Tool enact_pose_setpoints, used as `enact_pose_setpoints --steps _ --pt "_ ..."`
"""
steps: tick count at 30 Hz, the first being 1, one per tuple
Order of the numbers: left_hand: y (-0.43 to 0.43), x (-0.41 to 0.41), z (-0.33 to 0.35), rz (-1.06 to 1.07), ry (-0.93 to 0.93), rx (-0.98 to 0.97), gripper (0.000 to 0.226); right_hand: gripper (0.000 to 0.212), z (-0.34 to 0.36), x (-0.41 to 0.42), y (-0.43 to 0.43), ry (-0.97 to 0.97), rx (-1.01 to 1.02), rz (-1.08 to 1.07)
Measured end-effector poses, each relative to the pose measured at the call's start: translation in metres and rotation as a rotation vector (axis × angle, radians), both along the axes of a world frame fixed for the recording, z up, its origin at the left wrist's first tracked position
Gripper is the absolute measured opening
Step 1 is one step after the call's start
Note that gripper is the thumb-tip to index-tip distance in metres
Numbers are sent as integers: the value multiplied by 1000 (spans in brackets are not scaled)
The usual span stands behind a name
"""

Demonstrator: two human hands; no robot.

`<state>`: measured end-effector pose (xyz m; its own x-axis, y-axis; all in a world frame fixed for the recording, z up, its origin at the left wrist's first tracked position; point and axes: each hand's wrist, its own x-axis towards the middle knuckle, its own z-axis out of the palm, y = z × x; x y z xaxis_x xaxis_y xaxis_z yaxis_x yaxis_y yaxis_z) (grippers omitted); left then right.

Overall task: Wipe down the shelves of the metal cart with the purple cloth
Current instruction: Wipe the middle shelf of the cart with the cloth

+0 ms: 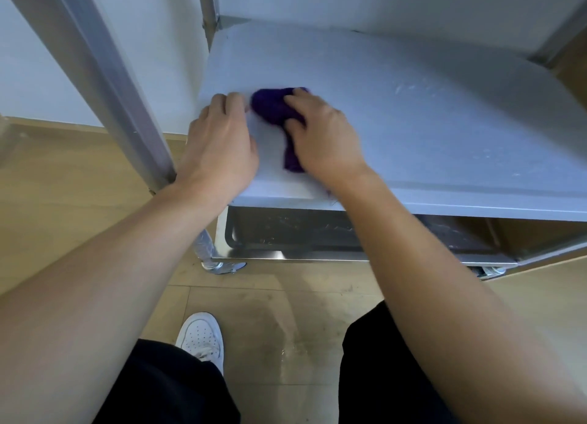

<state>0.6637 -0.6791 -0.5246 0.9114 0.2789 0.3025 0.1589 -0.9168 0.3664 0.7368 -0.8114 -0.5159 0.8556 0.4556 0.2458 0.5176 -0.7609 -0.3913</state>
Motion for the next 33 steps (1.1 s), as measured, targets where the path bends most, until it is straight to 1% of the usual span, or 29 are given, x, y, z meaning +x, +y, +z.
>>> enact_pose_setpoints --steps 3,4,6,8,13,16,20,23,25,30,31,33 --pt "2 0 -3 -20 20 49 28 33 1 27 -32 3 20 -188" --pt "2 0 -2 -24 39 76 27 32 -2 31 -36 -6 6 -221" --pt "2 0 1 -27 83 137 29 33 -7 31 -33 -43 -43 -194" --pt "0 2 4 -33 100 180 32 36 -10 26 -26 -86 -46 -133" --pt "-18 27 13 -121 60 156 37 32 -6 29 -26 -72 -28 -77" --pt "-30 50 14 -127 48 144 37 30 -6 38 -26 -80 -23 -69" --pt "-41 65 1 -103 77 132 34 29 -9 62 -24 -60 -3 -116" --pt "-42 66 -8 -88 45 120 32 26 -11 86 -18 -56 8 -135" --pt "-41 66 -10 -101 21 109 30 29 -9 111 -16 -29 -2 -147" --pt "-40 65 -11 -106 -5 82 32 38 1 165 -10 86 -11 -333" --pt "-41 64 -11 -102 -1 80 31 39 0 168 -3 91 -31 -343" --pt "-43 63 -9 -96 11 97 30 40 0 166 21 74 -89 -249"
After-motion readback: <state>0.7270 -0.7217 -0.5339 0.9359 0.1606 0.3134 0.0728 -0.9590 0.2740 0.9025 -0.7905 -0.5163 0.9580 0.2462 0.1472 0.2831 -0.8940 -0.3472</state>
